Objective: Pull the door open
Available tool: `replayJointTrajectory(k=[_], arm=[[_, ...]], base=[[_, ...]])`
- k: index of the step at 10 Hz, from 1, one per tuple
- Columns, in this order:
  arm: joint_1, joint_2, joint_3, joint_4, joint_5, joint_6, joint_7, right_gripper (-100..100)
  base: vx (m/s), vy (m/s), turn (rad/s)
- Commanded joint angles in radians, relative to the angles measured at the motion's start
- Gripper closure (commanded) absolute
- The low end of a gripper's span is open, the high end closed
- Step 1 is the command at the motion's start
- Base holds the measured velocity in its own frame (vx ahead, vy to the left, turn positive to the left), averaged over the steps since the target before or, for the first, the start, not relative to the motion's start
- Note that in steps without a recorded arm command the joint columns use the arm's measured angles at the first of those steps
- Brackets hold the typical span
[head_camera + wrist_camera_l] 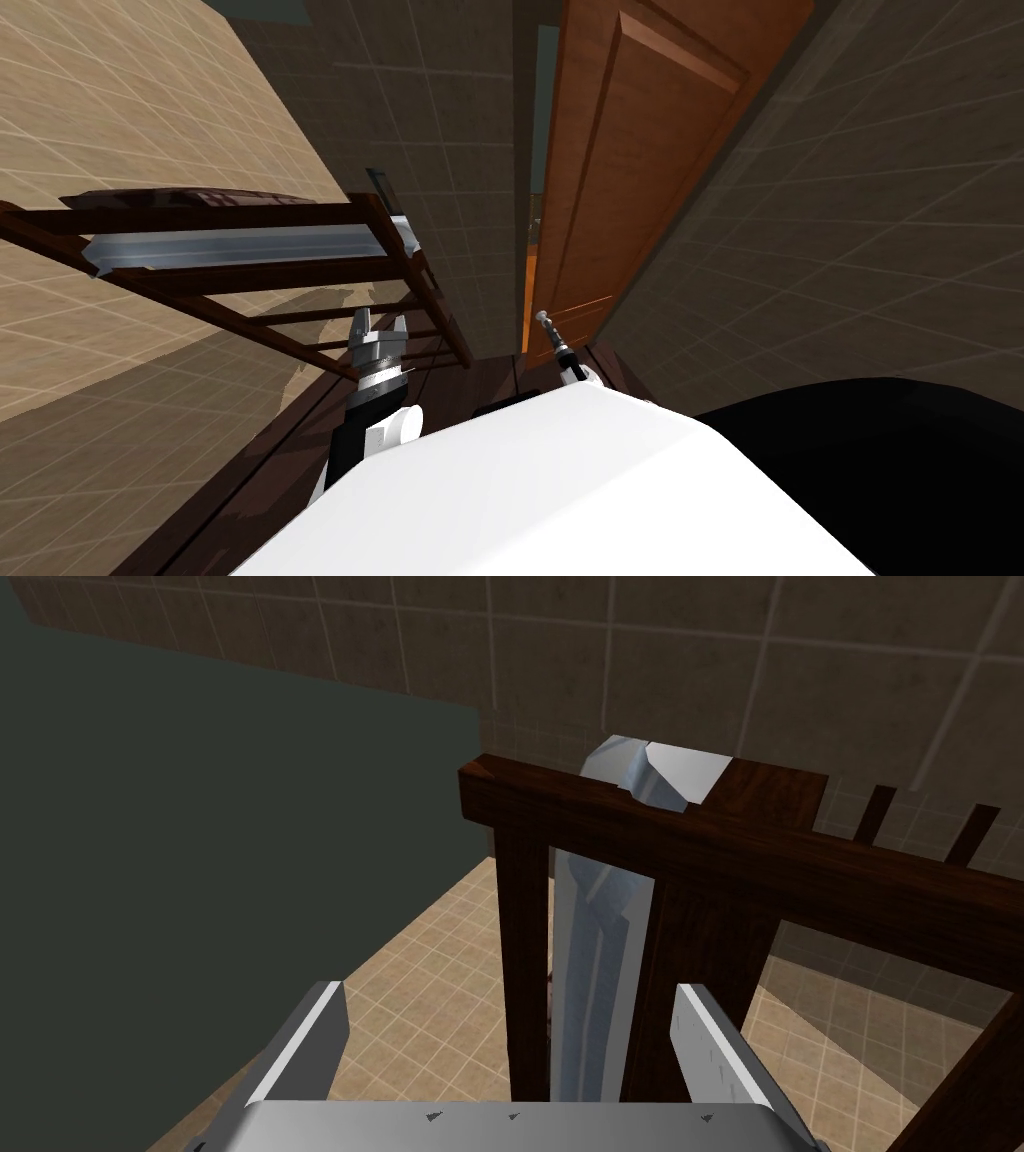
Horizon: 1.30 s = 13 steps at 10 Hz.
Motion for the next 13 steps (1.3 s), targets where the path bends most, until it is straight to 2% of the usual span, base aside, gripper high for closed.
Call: replayJointTrajectory(k=[1,2,6,7,11,12,13], arm=[[-0.002,-0.002,-0.002,0.004,0.017,-0.004,0.05,-100],[-0.002,-0.002,-0.002,0.004,0.017,-0.004,0.064,-100],[-0.005,-0.005,-0.007,0.009,0.054,-0.01,0.18,-100],[-0.005,-0.005,-0.007,0.009,0.054,-0.01,0.187,-100],[-0.008,-0.008,-0.013,0.015,0.094,-0.018,0.305,-100],[-0.008,-0.008,-0.013,0.015,0.094,-0.018,0.312,-100],[-0.009,-0.009,-0.015,0.017,0.107,-0.02,0.351,-100]], base=[[-0.034,0.018,-0.023],[-0.026,0.016,-0.009],[-0.029,0.01,-0.018],[-0.02,0.002,-0.011],[-0.03,0.002,-0.022],[-0.025,0.0,-0.012],[-0.029,0.0,-0.022]])
